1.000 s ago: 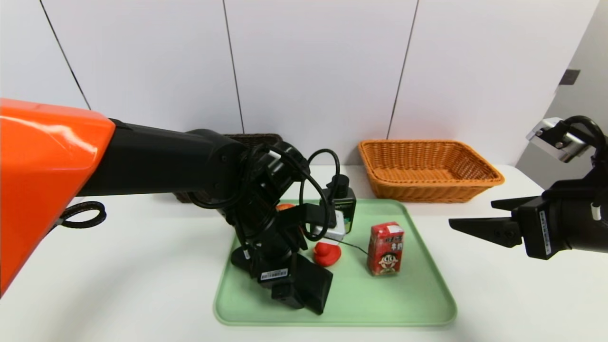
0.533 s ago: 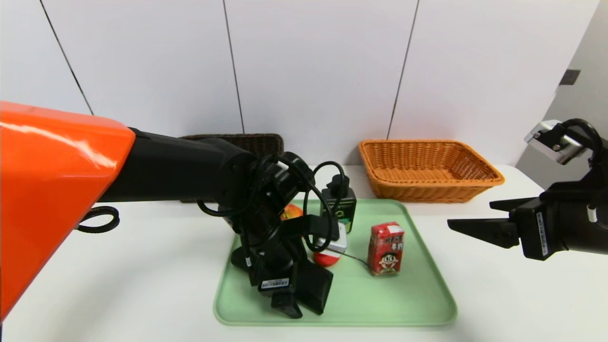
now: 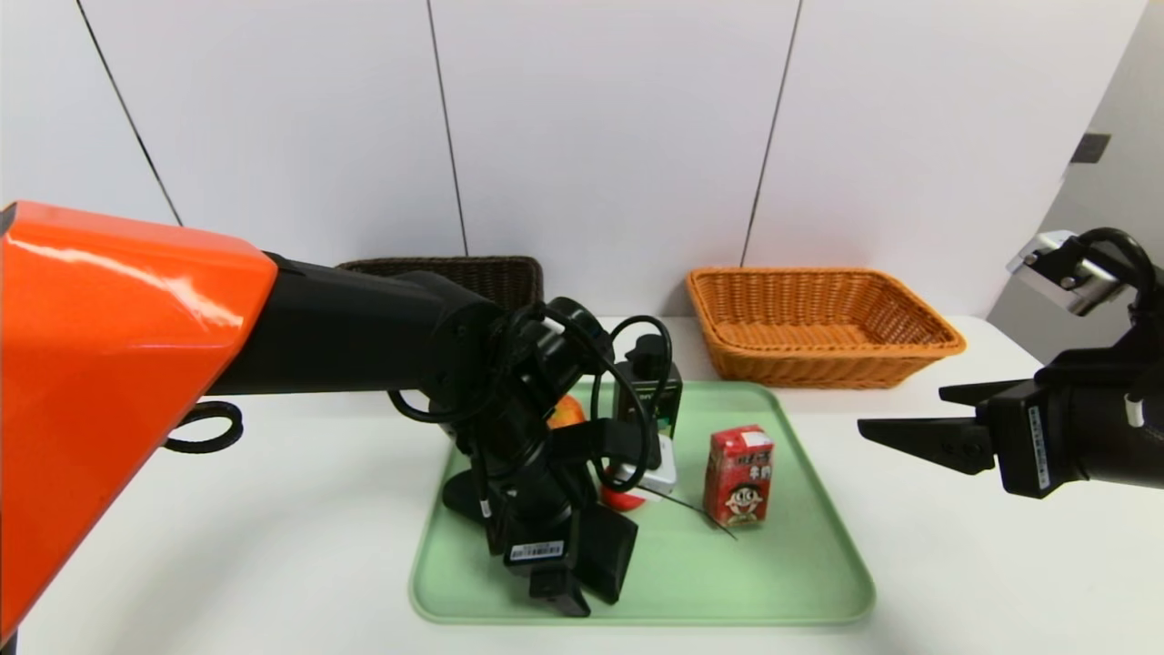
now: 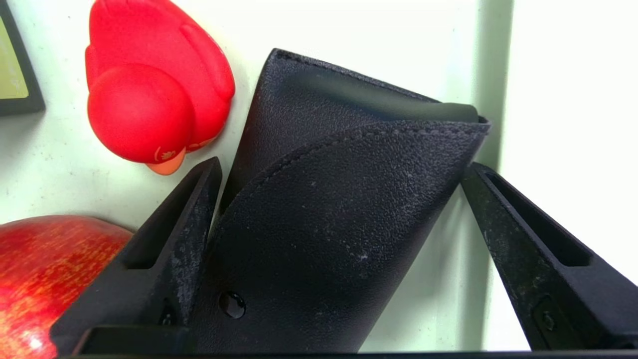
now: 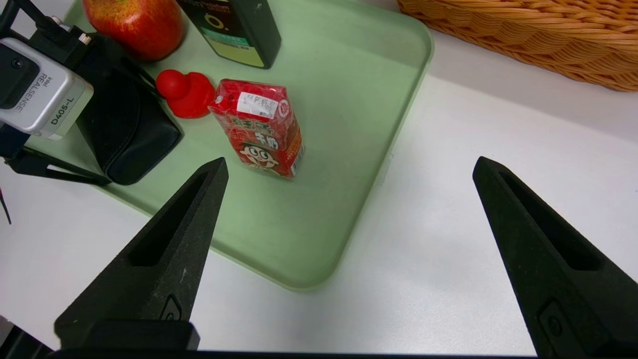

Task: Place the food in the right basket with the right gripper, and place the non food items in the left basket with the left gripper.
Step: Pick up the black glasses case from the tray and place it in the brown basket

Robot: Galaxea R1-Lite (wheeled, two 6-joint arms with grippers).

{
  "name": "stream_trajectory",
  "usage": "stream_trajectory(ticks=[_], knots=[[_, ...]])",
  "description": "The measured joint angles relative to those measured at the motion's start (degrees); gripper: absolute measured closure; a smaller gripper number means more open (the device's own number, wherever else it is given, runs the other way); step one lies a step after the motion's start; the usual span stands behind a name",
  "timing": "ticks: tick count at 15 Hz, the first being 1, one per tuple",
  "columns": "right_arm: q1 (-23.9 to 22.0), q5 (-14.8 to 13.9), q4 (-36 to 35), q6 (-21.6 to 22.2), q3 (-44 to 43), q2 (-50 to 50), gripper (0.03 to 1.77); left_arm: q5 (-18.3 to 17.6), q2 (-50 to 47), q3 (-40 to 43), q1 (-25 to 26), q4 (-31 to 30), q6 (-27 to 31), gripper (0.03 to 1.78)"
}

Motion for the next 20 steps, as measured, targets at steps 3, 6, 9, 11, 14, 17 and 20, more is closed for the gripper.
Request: stream_trajectory(ticks=[3,6,9,11,14,17,20], knots=[[0.00,0.05,0.00,0.02,0.00,-0.09,0.11,-0.05,0.11,-0.13,-0.05,-0.02,-0.37,0.12],[0.00,0.00,0.02,0.02,0.00,-0.12,0.10,-0.20,0.20,-0.18,-0.13,0.11,-0.56,0.41],[0.02,0.00,0.00,0.06,0.00,-0.17,0.11,0.00,0.17,-0.24,-0.05,-0.05,-0.50,0.78],[0.02,0.05,0.02,0.09,0.06,-0.26,0.10,0.11,-0.07,-0.22,0.00,0.17,-0.44,0.96],[0.02,0.05,0.00,0.09,0.13,-0.37,0.10,0.15,-0.96,-0.22,-0.02,0.63,-0.55,1.13],[0.02,0.02,0.02,0.09,0.37,-0.45,0.10,-0.02,-2.93,-0.35,-0.24,1.50,-0.77,1.21],[0.02,0.02,0.02,0.16,0.48,-0.45,0.10,0.04,-6.56,-0.46,-1.62,2.10,-2.82,1.23]])
